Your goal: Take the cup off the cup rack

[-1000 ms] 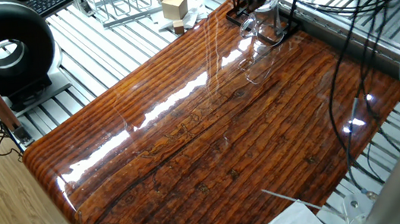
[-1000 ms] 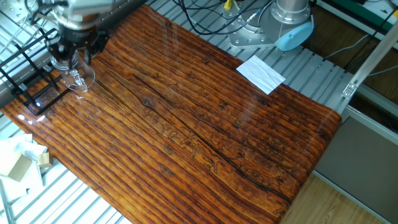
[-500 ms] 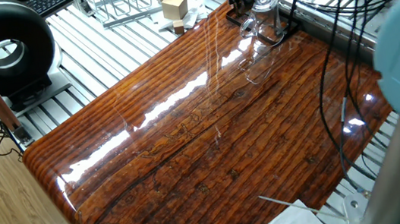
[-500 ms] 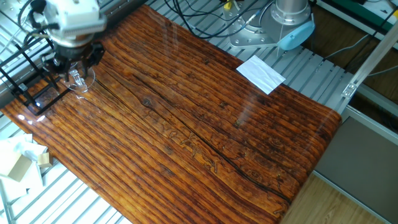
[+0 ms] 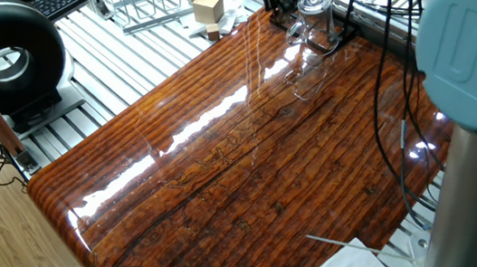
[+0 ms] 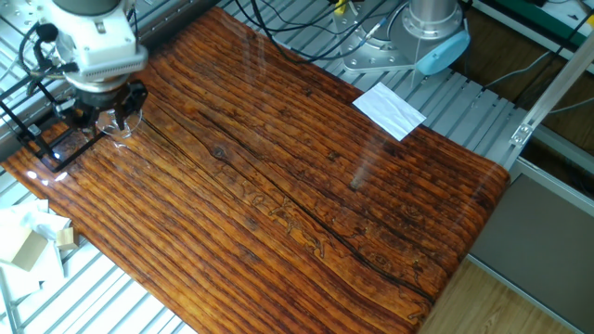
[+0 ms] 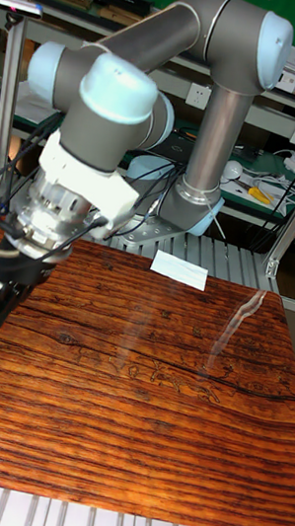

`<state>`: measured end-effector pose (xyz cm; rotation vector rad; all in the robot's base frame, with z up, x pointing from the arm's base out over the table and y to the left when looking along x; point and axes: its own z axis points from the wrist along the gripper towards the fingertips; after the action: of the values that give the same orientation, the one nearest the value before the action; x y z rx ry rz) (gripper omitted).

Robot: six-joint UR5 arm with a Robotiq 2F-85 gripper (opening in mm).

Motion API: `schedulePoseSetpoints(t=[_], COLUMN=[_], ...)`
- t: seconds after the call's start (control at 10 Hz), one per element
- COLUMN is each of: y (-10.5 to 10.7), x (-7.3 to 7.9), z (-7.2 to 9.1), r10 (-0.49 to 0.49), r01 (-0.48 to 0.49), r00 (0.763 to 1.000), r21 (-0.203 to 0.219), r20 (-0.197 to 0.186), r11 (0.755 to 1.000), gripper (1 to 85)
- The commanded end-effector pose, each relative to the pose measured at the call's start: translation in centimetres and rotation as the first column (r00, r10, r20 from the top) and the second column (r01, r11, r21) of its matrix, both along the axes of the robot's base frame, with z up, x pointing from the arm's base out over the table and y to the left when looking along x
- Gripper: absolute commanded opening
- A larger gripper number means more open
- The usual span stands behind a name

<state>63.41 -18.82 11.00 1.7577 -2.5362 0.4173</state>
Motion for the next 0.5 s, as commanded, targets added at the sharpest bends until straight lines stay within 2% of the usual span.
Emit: schedulePoseSetpoints(t=[0.0, 0.4], y=[-0.04, -0.7], x=[0.0, -0.98], z=[-1.7, -2.13], r10=[0.006, 0.034], r01=[-0.006, -0.032], r00=[1.0, 0.999], r21=[0.042, 0.039], r20=[-0.007, -0.039], r11=[0.999, 0.999], gripper=[43.7, 45.3])
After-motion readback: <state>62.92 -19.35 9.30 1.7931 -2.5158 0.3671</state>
